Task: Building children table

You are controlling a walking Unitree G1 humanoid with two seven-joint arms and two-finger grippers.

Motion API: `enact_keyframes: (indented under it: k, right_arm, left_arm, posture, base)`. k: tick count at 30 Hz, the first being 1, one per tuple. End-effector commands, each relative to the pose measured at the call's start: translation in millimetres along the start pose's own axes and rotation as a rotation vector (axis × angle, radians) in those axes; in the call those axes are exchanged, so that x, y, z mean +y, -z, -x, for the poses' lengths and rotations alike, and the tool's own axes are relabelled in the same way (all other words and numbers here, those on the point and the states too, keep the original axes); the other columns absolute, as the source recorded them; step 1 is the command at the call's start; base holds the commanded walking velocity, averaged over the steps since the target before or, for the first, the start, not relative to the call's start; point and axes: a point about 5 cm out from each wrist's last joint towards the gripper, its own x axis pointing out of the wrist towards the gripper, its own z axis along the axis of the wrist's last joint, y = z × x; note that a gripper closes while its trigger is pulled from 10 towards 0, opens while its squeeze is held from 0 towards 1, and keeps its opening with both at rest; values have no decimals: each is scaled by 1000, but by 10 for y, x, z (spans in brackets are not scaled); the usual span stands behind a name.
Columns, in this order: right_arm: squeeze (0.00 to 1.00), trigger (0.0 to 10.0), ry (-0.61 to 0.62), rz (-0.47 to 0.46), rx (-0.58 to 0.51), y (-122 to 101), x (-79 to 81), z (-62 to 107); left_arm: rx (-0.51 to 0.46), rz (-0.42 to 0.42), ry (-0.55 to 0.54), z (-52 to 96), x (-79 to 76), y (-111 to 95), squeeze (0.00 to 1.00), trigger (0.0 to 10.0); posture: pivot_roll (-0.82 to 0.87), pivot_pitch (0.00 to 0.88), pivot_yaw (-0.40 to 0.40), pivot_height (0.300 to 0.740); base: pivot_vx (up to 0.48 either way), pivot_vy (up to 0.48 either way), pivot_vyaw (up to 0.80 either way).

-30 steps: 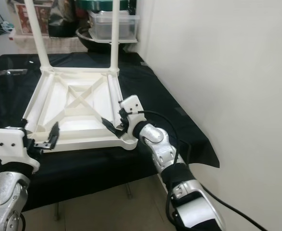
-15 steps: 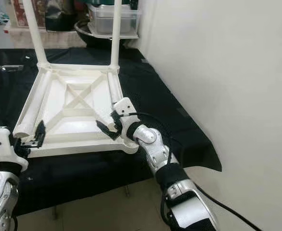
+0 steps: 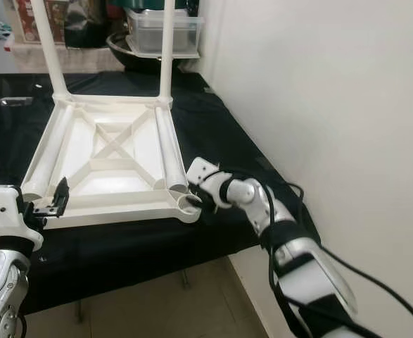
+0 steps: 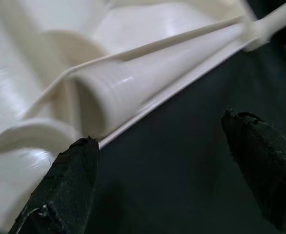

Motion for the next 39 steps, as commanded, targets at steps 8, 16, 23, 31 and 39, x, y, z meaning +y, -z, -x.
enact_keyframes:
  k: [8,16,23,31,39]
  right_arm:
    - [0,10000,-38,19,-33,-82,138,-96]
    - [0,10000,-46,48,2,-52,142,-117]
    - [0,10000,-16,76,36,-15,108,-118]
    - [0,10000,8,21,21,-53,240,-195]
    - [0,10000,0,-9,17,-60,335,-233]
  left_arm:
    - [-1,9,7,2,-47,8,0,10000]
    - [-7,7,11,-24,-32,-7,0,10000]
    - [-5,10,10,-22,-51,-3,0,10000]
    - [-5,10,8,-21,-42,-9,0,10000]
    - [-3,10,10,-31,-39,-4,0,10000]
  posture:
    - [124,0,-134,740]
    - [125,0,-135,740]
    - [122,0,-142,740]
    - [126,0,-141,740]
    - [123,0,-139,740]
  base:
    - [0,0,0]
    - [0,0,0]
    - [0,0,0]
    - [0,0,0]
    - [0,0,0]
